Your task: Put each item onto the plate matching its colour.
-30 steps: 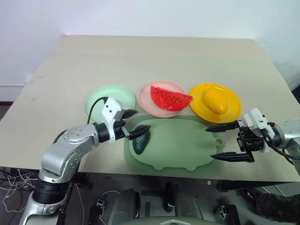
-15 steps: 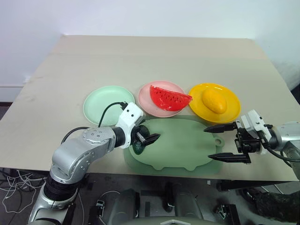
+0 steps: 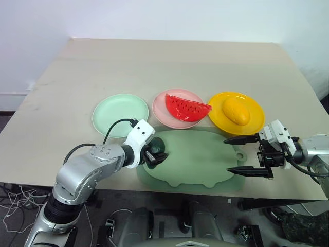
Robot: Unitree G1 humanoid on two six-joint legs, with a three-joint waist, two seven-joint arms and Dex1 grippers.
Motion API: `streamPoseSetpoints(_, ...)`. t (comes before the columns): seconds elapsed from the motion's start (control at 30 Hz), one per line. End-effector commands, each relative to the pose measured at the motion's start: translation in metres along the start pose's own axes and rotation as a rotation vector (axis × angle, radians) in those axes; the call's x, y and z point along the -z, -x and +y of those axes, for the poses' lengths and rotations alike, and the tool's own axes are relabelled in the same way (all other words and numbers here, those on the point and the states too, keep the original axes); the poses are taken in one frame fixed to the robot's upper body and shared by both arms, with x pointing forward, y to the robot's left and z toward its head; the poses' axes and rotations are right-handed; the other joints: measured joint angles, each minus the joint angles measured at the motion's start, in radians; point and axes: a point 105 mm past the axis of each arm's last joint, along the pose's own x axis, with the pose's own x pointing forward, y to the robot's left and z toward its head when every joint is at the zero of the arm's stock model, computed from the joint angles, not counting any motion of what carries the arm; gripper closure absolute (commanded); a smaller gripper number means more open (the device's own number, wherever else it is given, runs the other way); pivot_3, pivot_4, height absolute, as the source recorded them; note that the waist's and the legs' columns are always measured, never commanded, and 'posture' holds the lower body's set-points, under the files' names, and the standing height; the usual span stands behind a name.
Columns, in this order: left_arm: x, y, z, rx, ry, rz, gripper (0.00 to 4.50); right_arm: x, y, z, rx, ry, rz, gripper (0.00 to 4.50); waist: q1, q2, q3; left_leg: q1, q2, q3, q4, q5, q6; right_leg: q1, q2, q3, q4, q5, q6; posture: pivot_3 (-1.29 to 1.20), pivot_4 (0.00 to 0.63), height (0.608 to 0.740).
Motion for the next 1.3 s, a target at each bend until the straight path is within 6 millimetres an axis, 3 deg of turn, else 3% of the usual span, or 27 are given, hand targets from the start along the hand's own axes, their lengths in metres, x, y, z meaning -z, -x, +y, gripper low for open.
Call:
streamPoseSetpoints(0.03,-0.002,-0.004,0.0,-0.009,-0.019,-0.025,1.21,-0.012,0.001,0.001,0.006,0.045,-0.027,0.0,0.0,0.0,0.0,0.0,0.0,0.0,0.0,0.0,0.0,0.0,0.0,0.0,0.0,0.0,0.0,0.0,0.15,0.736)
streamPoseSetpoints(0.07,-0.001,-0.006,0.0,-0.01,-0.018,-0.027,1.39,-0.012,0.001,0.001,0.008,0.044,-0.028,0.0,0.0,0.0,0.0,0.0,0.0,0.0,0.0,0.0,0.0,0.0,0.0,0.0,0.0,0.0,0.0,0.0,0.15,0.736)
streamPoseSetpoints(0.27,0.004,-0.011,0.003,-0.02,-0.029,-0.026,1.39,-0.012,0.001,0.0,0.017,0.045,-0.029,0.0,0.0,0.0,0.0,0.001,0.0,0.0,0.0,0.0,0.0,0.002,0.0,0.0,0.0,0.0,0.0,0.0,0.15,0.736)
streamPoseSetpoints(0.43,-0.023,-0.008,0.02,-0.04,-0.047,-0.17,1.39,-0.014,-0.001,-0.002,0.022,0.049,-0.031,0.0,0.0,0.0,0.0,0.002,0.0,-0.001,0.0,0.0,0.0,0.003,0.0,0.0,0.0,0.0,0.0,0.0,0.15,0.736)
streamPoseSetpoints(0.57,-0.055,0.002,0.055,-0.125,0.014,-0.335,1.39,-0.013,-0.003,-0.004,0.016,0.053,-0.028,0.0,0.001,0.0,0.0,0.001,0.0,-0.001,0.001,0.0,0.0,0.003,0.0,-0.001,0.0,0.0,0.0,0.0,0.15,0.736)
streamPoseSetpoints(0.7,-0.071,0.017,0.093,-0.252,0.031,-0.412,1.39,-0.013,-0.005,-0.006,0.011,0.057,-0.025,0.0,-0.002,0.0,0.0,0.001,0.0,-0.001,0.001,0.0,0.0,0.003,0.0,-0.001,0.0,0.0,0.0,0.0,0.15,0.736)
streamPoseSetpoints(0.8,-0.069,0.029,0.127,-0.375,0.021,-0.432,1.39,-0.014,-0.007,-0.009,0.009,0.062,-0.031,0.0,-0.002,0.0,0.0,0.002,0.0,0.0,0.001,0.0,0.0,0.003,0.0,-0.001,0.0,0.0,0.0,0.0,0.15,0.736)
streamPoseSetpoints(0.9,-0.061,0.034,0.149,-0.466,0.006,-0.444,1.39,-0.015,-0.009,-0.01,0.005,0.065,-0.034,0.0,-0.001,0.0,0.0,0.002,0.0,0.0,0.001,0.0,0.0,0.003,0.0,-0.001,0.0,0.0,0.0,0.0,0.15,0.736)
streamPoseSetpoints(1.07,-0.048,0.034,0.162,-0.519,-0.063,-0.417,1.39,-0.015,-0.009,-0.011,-0.005,0.071,-0.028,0.0,0.003,-0.001,0.0,0.001,0.0,0.0,0.002,0.0,0.0,0.003,0.0,-0.001,0.0,0.0,0.0,0.0,0.15,0.736)
streamPoseSetpoints(1.3,-0.032,0.028,0.171,-0.533,-0.034,-0.38,1.39,-0.016,-0.009,-0.012,-0.014,0.081,-0.023,0.0,0.0,-0.001,0.0,0.001,0.0,0.0,0.001,0.0,0.0,0.003,0.0,-0.001,0.0,0.0,0.0,0.0,0.15,0.736)
